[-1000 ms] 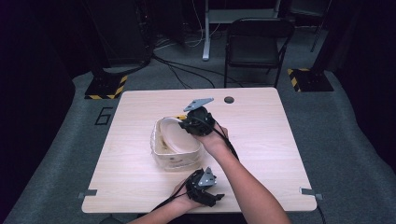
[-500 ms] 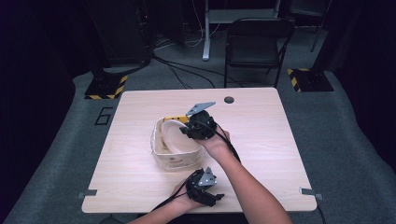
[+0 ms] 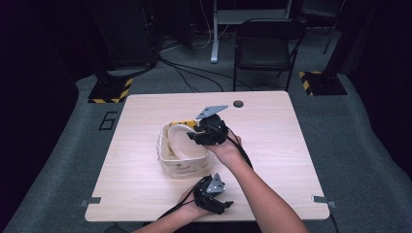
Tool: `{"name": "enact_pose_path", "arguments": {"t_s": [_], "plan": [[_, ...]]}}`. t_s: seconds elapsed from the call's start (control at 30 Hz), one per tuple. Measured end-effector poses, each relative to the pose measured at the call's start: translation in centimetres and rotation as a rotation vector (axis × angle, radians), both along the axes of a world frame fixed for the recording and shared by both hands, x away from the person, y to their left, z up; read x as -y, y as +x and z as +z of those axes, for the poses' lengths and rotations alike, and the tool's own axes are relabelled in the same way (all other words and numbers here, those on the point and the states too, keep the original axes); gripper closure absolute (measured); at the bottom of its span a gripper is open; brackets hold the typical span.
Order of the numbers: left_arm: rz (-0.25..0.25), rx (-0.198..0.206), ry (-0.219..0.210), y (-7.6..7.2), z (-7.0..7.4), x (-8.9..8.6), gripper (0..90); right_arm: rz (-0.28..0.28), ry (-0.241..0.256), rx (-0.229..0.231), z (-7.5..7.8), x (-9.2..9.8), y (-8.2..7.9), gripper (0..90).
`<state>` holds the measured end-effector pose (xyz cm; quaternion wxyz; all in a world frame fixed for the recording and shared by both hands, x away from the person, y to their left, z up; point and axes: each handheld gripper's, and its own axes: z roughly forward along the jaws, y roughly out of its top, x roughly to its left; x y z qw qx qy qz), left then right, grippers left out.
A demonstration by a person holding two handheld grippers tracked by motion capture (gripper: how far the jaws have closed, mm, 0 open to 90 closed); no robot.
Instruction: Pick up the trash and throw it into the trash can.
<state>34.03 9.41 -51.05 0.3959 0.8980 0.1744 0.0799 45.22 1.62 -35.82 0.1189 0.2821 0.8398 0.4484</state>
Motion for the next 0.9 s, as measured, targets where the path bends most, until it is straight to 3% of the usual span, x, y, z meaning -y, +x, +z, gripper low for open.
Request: {"name": "enact_pose_path", "arguments": {"t_s": [0.43, 0.9], "plan": [[0.007, 0.002, 0.0, 0.1, -0.1, 0.0, 27.8, -0.021, 0.025, 0.05, 1.4, 2.4, -0.6, 53.5], [0.014, 0.003, 0.001, 0.3, -0.1, -0.1, 27.8, -0.075, 0.023, 0.092, 1.1, 6.1, -1.5, 48.7]]}}
